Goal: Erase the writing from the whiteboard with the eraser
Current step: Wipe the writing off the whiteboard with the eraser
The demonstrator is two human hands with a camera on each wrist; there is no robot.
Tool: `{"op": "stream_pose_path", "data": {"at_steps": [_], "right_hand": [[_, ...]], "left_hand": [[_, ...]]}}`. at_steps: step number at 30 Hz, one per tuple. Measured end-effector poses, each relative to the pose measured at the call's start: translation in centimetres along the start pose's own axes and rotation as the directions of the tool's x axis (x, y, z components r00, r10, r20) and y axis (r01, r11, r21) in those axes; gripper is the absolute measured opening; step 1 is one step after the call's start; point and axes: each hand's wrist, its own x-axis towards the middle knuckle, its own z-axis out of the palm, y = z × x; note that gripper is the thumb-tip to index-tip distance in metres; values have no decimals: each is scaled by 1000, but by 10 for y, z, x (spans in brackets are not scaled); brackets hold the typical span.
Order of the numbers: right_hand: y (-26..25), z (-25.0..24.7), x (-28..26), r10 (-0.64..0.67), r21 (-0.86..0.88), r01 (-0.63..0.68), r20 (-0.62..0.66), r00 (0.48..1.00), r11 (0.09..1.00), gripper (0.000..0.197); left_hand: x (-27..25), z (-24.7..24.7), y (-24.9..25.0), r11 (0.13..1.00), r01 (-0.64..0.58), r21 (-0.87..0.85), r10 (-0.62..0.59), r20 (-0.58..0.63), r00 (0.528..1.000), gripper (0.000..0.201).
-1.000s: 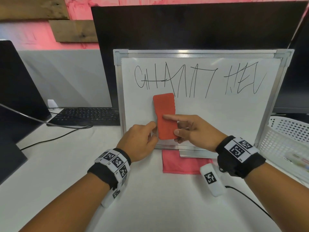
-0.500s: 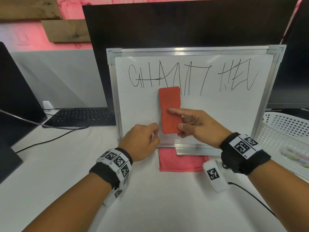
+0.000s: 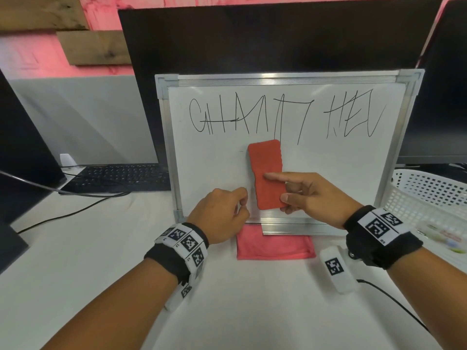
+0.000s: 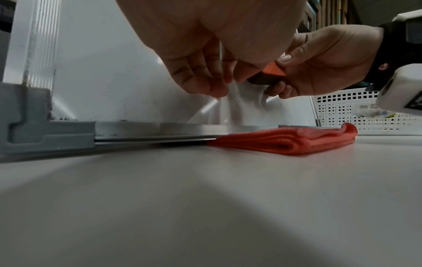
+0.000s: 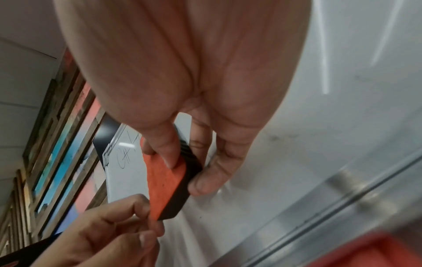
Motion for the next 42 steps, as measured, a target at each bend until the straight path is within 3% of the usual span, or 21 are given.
{"op": "stream_pose_path", "data": {"at_steps": [5, 14, 24, 31, 37, 42], "right_hand": [[1, -4, -1, -25, 43, 26, -38, 999, 999, 55], [-3, 1, 2, -14, -4, 14, 37, 999, 1000, 55], [5, 23, 5, 31, -107, -19, 106, 994, 994, 56], [-8, 18, 14, -39, -51, 39, 15, 999, 998, 57], [4, 9, 0, 14, -33, -13, 31, 999, 999, 56], [-2, -6, 0, -27, -8, 27, -68, 997, 1000, 55]], "left_hand": [[3, 1, 2, 1000, 16, 0, -16, 9, 1000, 6], [4, 1, 7, 999, 30, 19, -30, -2, 1000, 10], [-1, -5, -1, 976, 203, 83, -191, -133, 972, 19], [-2, -6, 0, 973, 218, 77, -206, -131, 970, 21], [-1, -5, 1, 976, 206, 72, -196, -131, 972, 18], [0, -3, 1, 982, 171, 75, -164, -97, 982, 18]]}}
